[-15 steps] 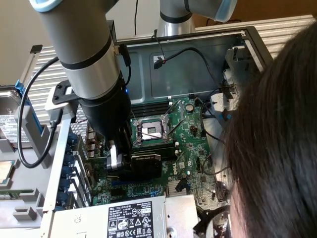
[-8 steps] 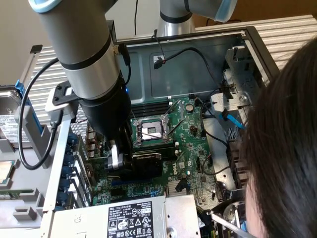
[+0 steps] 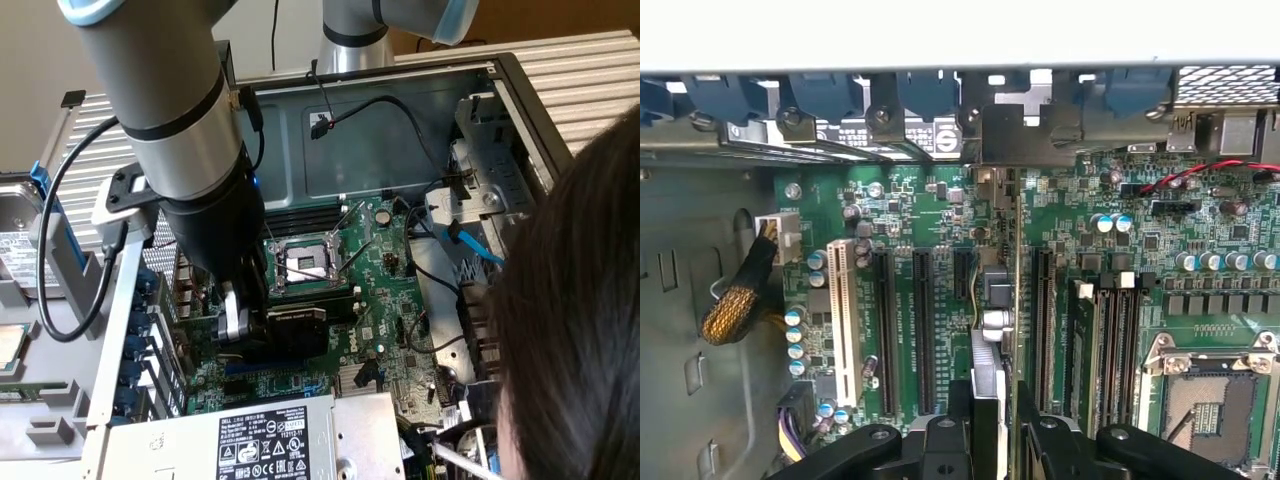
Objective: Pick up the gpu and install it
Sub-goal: 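Insert the gpu into the slot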
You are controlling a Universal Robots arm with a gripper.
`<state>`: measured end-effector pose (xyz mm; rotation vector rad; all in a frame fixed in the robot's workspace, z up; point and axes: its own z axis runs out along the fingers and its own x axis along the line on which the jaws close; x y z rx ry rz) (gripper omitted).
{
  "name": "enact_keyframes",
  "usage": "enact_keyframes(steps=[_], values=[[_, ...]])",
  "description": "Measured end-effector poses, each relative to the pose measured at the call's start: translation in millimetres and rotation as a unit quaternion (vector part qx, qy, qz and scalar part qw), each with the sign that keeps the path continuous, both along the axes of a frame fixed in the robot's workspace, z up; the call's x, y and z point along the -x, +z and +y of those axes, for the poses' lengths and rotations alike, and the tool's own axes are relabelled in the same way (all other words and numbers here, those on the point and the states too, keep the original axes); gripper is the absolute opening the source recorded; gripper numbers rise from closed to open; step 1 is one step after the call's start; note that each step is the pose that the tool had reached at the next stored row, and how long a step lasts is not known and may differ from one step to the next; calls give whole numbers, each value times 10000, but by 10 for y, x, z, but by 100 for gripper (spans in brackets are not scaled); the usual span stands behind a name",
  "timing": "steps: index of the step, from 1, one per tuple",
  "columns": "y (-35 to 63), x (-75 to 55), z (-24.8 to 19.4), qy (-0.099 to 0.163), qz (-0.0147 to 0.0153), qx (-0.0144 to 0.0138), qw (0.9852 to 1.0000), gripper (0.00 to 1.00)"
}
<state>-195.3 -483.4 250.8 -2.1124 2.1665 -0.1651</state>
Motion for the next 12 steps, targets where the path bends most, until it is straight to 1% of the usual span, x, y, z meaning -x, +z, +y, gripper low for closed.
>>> enact_keyframes(steps=[12], values=[[1, 0, 27, 0, 0, -1, 10000, 27]])
